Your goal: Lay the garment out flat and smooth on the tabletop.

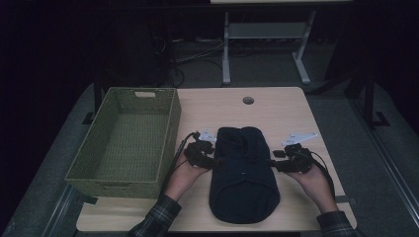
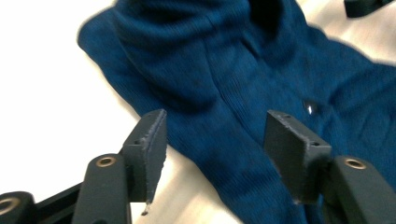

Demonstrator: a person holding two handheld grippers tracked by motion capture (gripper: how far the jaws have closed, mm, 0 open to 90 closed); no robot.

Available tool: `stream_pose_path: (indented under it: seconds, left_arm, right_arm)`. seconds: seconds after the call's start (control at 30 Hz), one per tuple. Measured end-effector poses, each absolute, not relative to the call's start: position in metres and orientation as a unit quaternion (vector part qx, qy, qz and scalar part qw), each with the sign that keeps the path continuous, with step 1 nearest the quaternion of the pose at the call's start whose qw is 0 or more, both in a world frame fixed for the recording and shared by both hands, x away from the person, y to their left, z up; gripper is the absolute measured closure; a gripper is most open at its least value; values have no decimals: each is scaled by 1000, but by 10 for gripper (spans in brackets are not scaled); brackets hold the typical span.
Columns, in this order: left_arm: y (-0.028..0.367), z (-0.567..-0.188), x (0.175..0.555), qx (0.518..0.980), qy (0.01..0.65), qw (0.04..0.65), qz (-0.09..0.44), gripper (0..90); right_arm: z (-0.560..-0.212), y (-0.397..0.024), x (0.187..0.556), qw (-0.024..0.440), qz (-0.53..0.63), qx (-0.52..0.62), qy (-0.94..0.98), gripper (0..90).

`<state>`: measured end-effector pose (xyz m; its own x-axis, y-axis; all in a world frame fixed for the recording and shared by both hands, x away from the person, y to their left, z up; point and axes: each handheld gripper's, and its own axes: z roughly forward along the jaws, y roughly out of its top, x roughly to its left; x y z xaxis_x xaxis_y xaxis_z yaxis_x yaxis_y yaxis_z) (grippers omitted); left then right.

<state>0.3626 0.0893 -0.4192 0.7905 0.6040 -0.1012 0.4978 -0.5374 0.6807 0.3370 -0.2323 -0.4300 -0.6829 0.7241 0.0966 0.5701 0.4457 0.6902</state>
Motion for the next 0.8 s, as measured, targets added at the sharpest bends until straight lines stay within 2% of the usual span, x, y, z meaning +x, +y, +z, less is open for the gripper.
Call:
stream_pose_path:
  seconds: [0.8]
  left_arm:
    - [88,-402,437,841,370,377,119,363]
  right_arm:
    - [-402,-225,418,117,383,394,827,471]
